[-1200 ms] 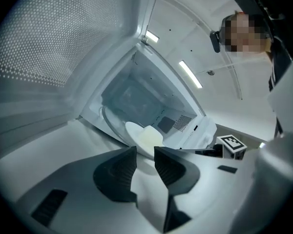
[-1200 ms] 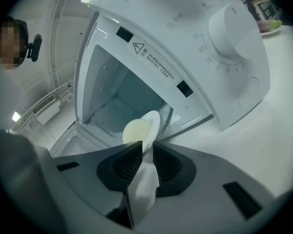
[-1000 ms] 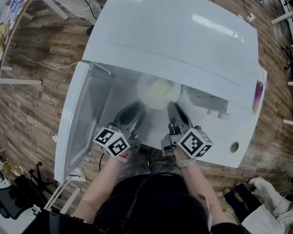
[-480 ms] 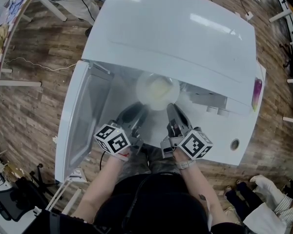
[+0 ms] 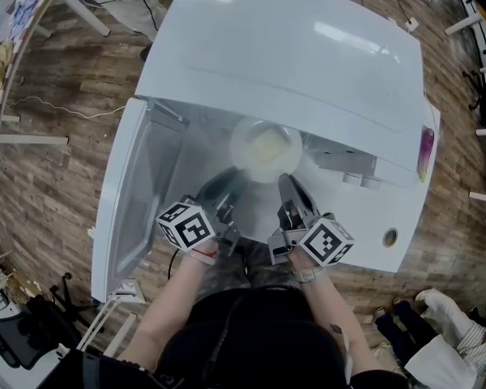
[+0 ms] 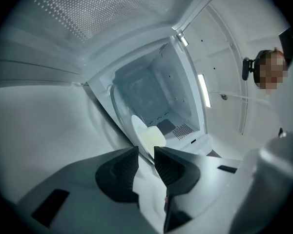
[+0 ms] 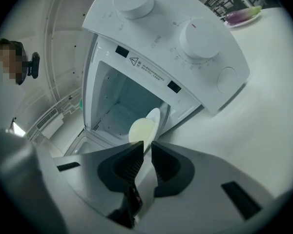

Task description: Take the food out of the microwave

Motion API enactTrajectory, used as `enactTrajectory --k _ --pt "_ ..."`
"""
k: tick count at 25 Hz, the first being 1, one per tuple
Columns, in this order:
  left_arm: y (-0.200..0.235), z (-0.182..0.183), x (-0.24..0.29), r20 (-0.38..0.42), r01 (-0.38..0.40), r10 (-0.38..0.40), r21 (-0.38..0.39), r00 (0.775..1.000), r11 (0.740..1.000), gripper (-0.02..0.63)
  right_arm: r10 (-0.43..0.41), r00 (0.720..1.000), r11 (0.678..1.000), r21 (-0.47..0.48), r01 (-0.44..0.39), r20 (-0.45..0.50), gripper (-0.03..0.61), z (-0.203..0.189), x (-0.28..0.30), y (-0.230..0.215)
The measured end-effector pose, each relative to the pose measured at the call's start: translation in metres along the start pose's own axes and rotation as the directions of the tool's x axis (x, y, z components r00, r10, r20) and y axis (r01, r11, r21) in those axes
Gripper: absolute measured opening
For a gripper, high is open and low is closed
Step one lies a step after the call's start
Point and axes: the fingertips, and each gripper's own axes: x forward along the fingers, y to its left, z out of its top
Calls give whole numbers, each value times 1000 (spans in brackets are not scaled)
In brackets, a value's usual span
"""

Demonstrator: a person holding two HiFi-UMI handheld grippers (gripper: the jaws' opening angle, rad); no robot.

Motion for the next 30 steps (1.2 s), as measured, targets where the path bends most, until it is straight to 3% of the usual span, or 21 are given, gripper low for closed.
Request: enactTrajectory --k 6,11,16,20,24,26,30 --pt "-2 -3 4 -31 6 -8 -50 999 999 103 1 1000 1000 8 -1 -4 64 1 -2 -1" --pt "-11 -16 11 -105 48 -64 -152 992 987 103 8 1000 1000 5 -8 -5 64 0 -2 0" --pt "-10 -18 15 -97 41 -65 -227 993 973 93 6 1000 1000 2 -6 -10 64 -1 -2 -2" --pt "-11 -17 16 -97 39 -63 -227 993 973 60 -5 1000 1000 -11 5 -16 66 -2 -1 -4" --pt "-10 -17 16 -89 19 -40 -223 995 975 55 -31 999 994 -107 27 -32 74 -1 2 -2" --pt "-8 -20 15 -82 8 -31 -267 996 964 52 -44 999 989 -141 40 -30 80 -1 3 -2" --pt "-14 -17 16 -35 51 -67 -339 997 939 37 -55 998 992 -111 53 -15 92 1 4 -3"
